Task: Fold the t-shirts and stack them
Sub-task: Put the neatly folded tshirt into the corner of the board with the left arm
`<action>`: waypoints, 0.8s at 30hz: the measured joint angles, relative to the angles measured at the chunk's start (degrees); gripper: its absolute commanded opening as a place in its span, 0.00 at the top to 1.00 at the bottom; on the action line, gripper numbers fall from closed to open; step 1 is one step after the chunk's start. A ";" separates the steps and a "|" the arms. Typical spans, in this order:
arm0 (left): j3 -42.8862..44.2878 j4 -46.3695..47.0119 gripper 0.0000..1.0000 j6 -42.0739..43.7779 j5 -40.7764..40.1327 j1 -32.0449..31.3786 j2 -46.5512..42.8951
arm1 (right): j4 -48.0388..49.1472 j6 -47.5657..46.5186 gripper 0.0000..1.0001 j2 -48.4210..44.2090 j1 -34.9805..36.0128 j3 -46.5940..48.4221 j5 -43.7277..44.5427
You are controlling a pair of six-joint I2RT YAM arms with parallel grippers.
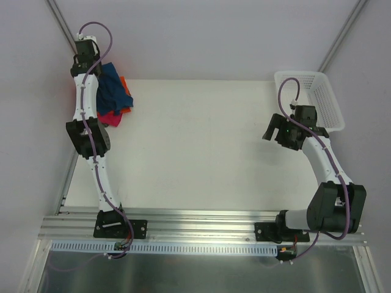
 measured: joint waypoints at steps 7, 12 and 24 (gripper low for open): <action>1.64 5.68 1.00 2.60 -4.42 1.62 1.46 | -0.90 -1.22 0.03 0.02 0.22 0.20 0.37; 1.51 6.88 0.39 3.93 -6.84 3.15 4.90 | -1.60 -2.10 0.03 0.20 0.59 1.14 0.61; -2.91 8.22 0.01 2.25 -21.84 1.05 5.97 | -1.68 -2.40 0.03 0.79 1.40 1.31 0.68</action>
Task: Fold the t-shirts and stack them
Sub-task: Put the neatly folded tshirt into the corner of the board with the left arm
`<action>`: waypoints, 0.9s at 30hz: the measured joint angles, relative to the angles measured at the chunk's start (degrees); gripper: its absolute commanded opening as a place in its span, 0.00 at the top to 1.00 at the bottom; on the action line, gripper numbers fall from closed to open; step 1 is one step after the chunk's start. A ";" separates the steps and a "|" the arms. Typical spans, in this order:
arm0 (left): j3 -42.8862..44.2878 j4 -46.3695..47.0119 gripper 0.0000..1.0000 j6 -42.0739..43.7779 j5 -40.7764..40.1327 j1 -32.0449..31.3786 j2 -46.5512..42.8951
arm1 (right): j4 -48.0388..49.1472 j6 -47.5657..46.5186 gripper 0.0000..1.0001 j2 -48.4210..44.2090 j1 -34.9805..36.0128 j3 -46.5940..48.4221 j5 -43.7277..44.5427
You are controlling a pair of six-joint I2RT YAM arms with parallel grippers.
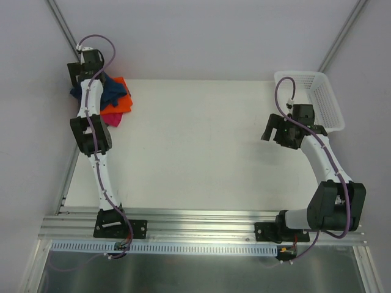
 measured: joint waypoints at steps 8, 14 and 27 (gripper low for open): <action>-5.66 -0.55 0.01 -0.83 -1.18 -12.81 -10.60 | 0.98 0.39 0.03 -0.98 -0.24 0.00 1.55; -15.39 -2.95 0.01 -6.73 3.98 -25.83 -28.22 | 3.58 0.28 0.03 -6.56 -7.85 0.26 5.64; -52.06 -11.50 0.01 -11.39 14.29 -24.92 -62.62 | -2.86 -3.98 0.03 -12.52 -16.09 2.25 2.64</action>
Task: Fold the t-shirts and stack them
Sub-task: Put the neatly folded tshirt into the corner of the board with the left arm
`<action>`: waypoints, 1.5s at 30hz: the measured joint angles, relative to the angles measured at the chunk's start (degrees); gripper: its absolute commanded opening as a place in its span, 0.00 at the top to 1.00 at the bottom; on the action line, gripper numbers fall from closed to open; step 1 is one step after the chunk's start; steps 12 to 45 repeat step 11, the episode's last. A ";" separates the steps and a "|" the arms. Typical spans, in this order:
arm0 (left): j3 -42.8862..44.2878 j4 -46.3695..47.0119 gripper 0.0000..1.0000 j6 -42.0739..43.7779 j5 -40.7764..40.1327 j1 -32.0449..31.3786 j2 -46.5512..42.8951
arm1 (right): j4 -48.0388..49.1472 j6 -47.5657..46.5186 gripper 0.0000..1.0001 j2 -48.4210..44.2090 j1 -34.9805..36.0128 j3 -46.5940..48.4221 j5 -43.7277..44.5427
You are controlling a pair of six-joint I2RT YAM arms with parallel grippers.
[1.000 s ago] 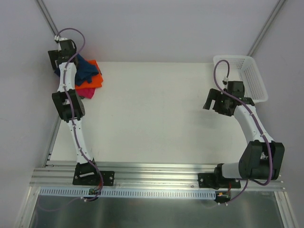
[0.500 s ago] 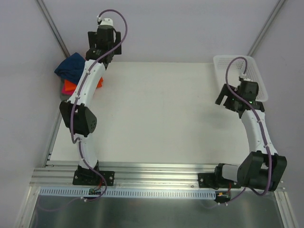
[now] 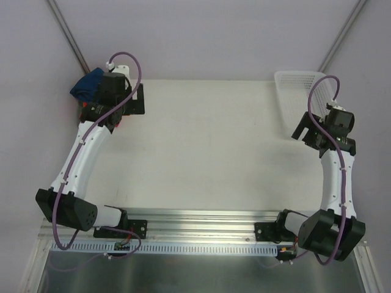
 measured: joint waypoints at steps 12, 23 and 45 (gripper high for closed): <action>-8.76 -2.08 0.01 0.66 4.81 10.29 -5.75 | -9.33 2.19 0.03 -5.53 0.24 -0.61 3.65; -8.76 -2.08 0.01 0.66 4.81 10.29 -5.75 | -9.33 2.19 0.03 -5.53 0.24 -0.61 3.65; -8.76 -2.08 0.01 0.66 4.81 10.29 -5.75 | -9.33 2.19 0.03 -5.53 0.24 -0.61 3.65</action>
